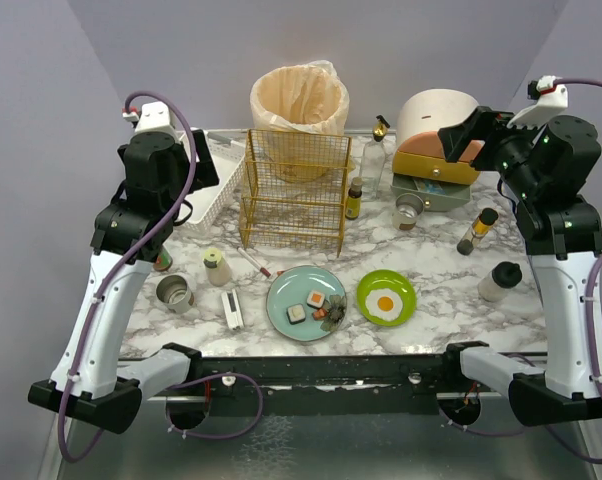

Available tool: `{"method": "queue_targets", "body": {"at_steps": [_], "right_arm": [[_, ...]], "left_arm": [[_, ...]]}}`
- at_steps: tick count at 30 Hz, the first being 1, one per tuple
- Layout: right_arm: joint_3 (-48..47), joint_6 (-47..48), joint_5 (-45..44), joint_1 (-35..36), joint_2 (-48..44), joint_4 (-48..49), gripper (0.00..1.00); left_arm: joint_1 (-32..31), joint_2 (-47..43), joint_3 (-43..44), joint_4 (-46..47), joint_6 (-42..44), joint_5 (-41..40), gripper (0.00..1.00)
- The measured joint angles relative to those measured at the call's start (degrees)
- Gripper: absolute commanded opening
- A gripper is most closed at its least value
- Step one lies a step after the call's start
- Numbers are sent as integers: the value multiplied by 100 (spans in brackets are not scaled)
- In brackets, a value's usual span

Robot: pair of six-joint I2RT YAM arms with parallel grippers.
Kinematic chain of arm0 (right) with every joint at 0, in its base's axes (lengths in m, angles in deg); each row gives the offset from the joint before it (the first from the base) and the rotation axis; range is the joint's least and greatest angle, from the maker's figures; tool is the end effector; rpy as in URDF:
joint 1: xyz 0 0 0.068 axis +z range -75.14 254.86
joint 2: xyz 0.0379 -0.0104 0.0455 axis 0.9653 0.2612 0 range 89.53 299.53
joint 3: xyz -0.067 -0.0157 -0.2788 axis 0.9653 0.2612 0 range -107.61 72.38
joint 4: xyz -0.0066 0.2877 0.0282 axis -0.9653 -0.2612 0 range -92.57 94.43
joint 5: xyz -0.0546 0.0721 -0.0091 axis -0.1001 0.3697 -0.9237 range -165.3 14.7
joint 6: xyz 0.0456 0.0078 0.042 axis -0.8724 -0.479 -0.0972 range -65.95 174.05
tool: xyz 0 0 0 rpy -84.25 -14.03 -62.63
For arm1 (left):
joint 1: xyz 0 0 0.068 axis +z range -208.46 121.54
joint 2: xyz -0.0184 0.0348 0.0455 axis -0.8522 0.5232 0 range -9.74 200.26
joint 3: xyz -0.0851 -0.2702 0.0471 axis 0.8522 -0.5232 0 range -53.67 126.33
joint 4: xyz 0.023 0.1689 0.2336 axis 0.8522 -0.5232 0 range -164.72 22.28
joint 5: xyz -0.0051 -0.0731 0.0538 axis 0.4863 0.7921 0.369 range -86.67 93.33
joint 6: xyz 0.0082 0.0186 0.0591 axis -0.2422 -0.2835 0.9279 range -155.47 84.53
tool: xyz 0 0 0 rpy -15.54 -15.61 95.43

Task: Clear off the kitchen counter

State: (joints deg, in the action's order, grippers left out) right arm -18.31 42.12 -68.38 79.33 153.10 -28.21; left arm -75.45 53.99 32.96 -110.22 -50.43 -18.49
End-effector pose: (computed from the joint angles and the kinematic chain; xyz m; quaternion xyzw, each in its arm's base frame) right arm 0.2323 0.0240 0.5300 0.0076 0.7401 0.1399 0.6578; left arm 0.2321 -0.0526 0.4859 -0.0948 0.8042 -0.0071 0.5867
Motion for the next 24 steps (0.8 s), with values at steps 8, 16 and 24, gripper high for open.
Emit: {"method": "queue_targets", "body": {"at_steps": [8, 16, 24], "right_arm": [[120, 63, 85, 0, 15, 66, 100], [264, -70, 199, 0, 39, 138, 100], [1399, -514, 229, 0, -57, 343, 96]], "left_arm": [[0, -87, -343, 42, -20, 7, 99], [2, -72, -514, 142, -131, 321, 99], [2, -190, -1425, 411, -518, 1384, 99]]}}
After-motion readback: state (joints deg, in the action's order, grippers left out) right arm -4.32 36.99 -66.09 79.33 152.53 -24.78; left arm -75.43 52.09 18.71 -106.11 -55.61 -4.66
